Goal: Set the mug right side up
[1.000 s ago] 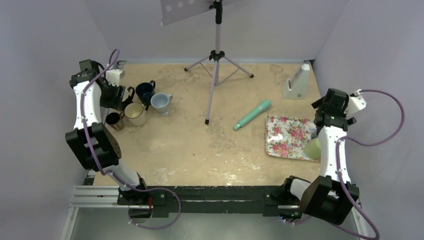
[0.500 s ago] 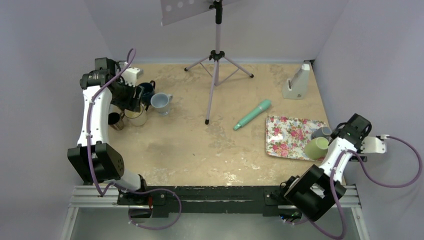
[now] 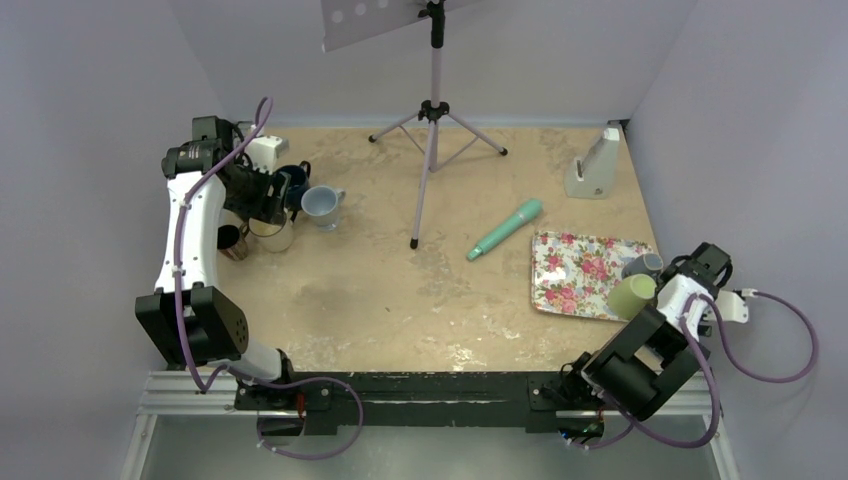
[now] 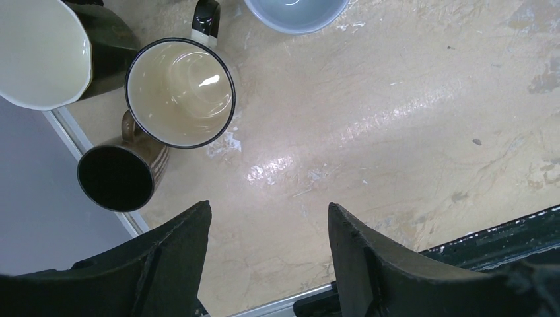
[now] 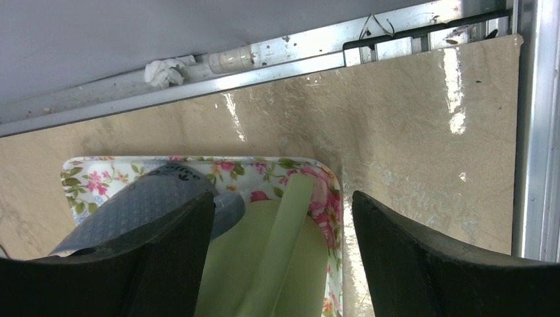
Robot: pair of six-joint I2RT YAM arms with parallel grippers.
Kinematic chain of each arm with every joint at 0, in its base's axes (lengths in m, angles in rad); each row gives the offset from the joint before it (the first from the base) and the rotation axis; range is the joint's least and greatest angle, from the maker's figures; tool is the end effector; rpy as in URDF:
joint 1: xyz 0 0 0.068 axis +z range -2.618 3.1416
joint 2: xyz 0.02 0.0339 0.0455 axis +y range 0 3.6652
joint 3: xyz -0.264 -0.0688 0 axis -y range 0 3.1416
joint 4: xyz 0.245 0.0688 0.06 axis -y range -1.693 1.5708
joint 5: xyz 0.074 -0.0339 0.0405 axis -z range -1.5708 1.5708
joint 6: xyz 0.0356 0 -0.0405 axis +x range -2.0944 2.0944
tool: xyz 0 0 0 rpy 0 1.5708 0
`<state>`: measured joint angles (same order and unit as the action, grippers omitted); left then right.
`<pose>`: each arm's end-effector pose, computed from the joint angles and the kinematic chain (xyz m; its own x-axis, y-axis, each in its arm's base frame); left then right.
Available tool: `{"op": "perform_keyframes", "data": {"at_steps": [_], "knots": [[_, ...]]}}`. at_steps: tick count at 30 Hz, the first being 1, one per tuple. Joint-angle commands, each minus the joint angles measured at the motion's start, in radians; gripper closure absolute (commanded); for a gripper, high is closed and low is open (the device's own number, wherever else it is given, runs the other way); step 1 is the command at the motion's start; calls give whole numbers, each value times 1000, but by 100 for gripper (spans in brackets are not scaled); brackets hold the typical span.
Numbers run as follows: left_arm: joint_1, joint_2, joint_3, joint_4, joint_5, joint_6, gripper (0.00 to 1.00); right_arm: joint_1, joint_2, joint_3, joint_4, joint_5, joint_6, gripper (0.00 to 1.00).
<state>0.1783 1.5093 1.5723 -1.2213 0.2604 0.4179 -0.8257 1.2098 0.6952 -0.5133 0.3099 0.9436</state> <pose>0.2850 0.0421 0.3530 -0.8523 0.2449 -0.4621 0.3021 0.9518 -0.0529 0.1448 -0.1730 0.1997 0.3126 0.7984 -0.5146 0.9436 -0.1985 0.2651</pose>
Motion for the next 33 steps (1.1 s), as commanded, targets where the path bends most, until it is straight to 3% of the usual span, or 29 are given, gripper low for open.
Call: {"op": "perform_keyframes", "data": {"at_steps": [1,10,21,26,30,33], "knots": [[-2,-34,14,9,38,-25,31,-1,21,-28,30,-21,13,23],[-2,-23,53,8,31,-14,31,84,-98,-112,62,-36,-5,30],[-4,-13,43,16,33,-15,31,339,-89,-73,32,-49,107,32],[-3,-5,55,14,37,-20,31,398,-63,-50,57,-87,100,33],[-4,-5,60,17,46,-27,31,407,-38,-53,153,-148,-30,51],[-6,-6,69,7,54,-34,31,409,-21,-61,177,-177,-99,55]]}}
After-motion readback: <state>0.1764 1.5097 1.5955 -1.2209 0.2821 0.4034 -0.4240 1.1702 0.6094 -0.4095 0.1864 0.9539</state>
